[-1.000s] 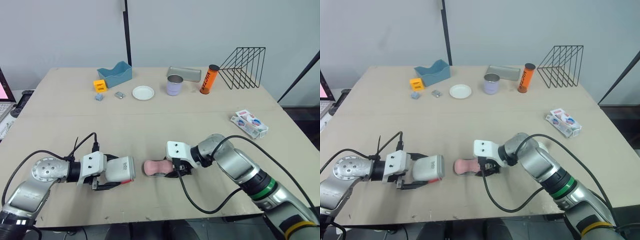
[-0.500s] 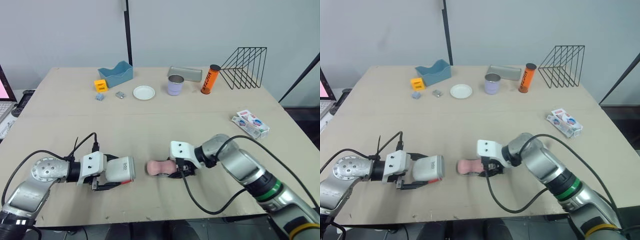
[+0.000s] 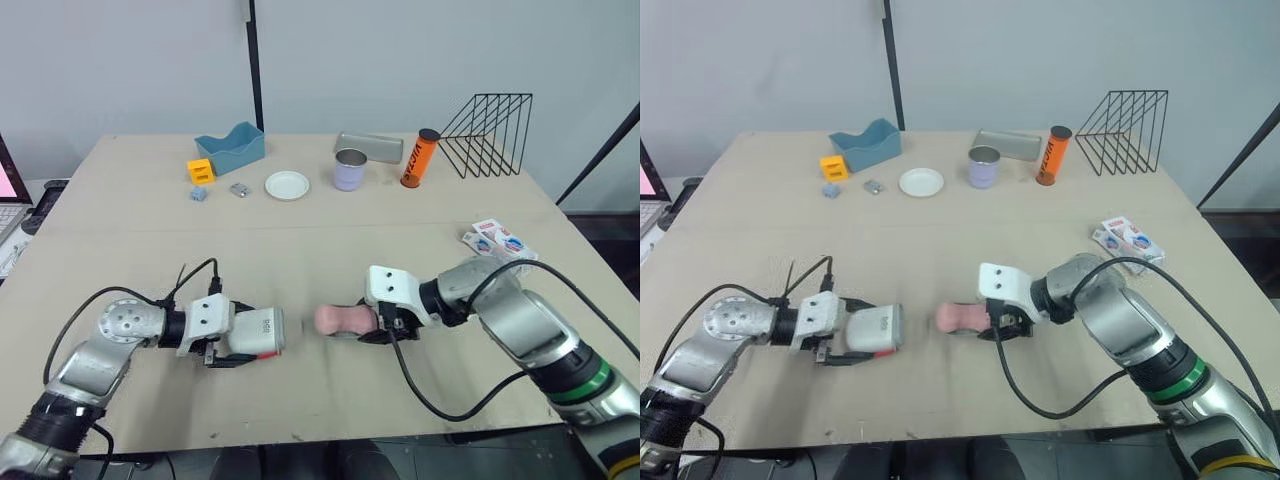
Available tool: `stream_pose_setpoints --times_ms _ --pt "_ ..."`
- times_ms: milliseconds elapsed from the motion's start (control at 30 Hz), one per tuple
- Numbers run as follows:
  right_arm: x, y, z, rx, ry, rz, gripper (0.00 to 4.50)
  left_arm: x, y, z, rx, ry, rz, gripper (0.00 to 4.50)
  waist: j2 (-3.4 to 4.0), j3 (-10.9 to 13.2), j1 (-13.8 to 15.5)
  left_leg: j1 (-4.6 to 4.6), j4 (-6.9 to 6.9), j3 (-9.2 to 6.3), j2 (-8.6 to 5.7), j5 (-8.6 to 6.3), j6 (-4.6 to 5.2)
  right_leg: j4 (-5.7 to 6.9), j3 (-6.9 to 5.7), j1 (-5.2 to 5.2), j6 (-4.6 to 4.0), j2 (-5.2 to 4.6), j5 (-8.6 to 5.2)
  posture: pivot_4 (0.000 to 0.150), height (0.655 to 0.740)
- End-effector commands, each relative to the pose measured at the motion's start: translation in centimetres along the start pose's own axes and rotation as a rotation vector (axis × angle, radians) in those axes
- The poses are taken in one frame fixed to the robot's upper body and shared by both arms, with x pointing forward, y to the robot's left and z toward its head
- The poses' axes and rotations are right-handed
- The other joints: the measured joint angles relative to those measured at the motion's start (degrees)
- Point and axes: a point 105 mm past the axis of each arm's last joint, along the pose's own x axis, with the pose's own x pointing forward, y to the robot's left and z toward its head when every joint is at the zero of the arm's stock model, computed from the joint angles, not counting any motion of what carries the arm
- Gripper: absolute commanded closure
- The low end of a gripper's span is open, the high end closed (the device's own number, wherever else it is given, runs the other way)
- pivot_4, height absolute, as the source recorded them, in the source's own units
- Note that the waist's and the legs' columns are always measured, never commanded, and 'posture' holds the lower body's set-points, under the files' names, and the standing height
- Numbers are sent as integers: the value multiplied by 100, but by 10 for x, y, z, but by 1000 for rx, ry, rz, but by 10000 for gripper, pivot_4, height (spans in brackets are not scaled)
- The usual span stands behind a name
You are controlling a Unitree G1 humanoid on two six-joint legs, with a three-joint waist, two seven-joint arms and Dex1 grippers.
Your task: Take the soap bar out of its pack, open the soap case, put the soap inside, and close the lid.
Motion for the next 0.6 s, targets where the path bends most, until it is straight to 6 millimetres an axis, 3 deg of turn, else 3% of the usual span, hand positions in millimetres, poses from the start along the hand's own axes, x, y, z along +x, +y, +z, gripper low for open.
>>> stream_pose_setpoints --times_ms 33,200,600 --pt "-8 0 11 -37 -23 -24 19095 14 7 8 53 -15 -16 9926 0 0 3 0 1 0 -1 0 0 0 0 0 0 0 0 1500 7393" --pt "-4 1 14 -40 -23 -23 19095 29 9 17 61 -60 -35 9926 0 0 -1 -6 4 0 -4 0 0 0 4 0 7 0 2 1500 7393" --pt "9 2 15 -63 -9 -10 19095 36 10 26 58 -99 -44 9926 0 0 -2 -11 12 -7 -5 0 1 2 3 1 14 4 4 1500 7393"
